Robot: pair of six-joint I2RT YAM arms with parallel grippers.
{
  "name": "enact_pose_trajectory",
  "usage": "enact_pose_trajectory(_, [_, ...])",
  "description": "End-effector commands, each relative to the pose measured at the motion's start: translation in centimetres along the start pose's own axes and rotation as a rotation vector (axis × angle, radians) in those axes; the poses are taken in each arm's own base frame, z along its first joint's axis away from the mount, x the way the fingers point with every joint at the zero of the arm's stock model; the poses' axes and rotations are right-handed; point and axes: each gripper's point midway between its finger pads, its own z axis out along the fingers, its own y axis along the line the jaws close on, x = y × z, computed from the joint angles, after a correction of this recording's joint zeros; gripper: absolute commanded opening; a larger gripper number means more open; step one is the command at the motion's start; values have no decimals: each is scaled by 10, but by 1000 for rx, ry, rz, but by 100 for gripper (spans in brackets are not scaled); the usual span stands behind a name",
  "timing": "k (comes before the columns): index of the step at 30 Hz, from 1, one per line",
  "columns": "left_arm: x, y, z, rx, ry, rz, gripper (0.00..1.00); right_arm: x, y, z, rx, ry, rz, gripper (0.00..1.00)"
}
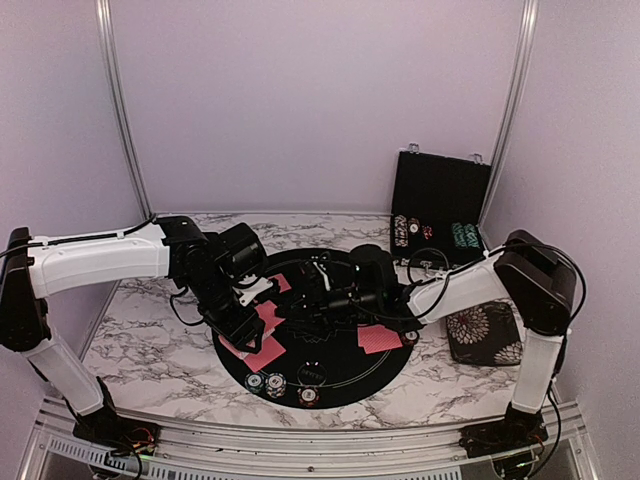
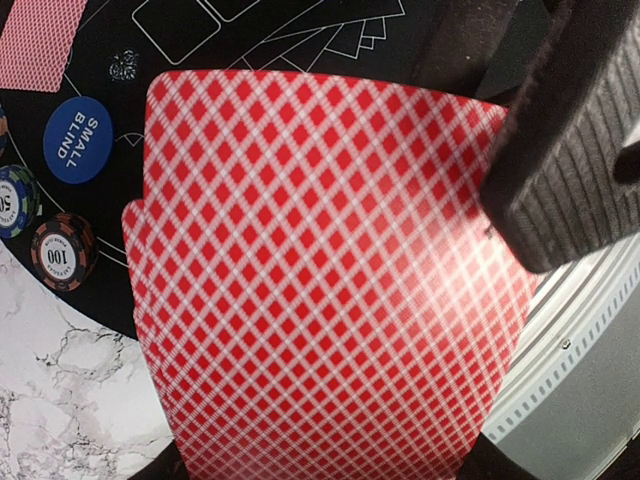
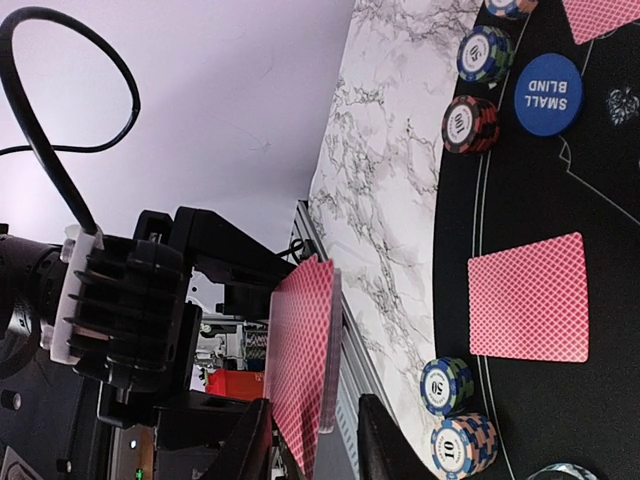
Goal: Distribute texas hold em gaming equipment
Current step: Pick up the poker card from the face-down deck piles.
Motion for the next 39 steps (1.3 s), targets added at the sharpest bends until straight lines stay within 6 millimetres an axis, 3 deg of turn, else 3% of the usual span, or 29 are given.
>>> enact_pose_trajectory(1, [-1,-2,0,4,12,6,51,-6,14,-7,-18,-26,-28,28])
enact_pose_trajectory(20, [-1,-2,-2,7,3,9,51,-7,6,-6,3,-28,-17,9])
enact_pose_trajectory(39, [2,-1,-3,1,2,2,51,-12,13,-13,-16,-51,-12,0])
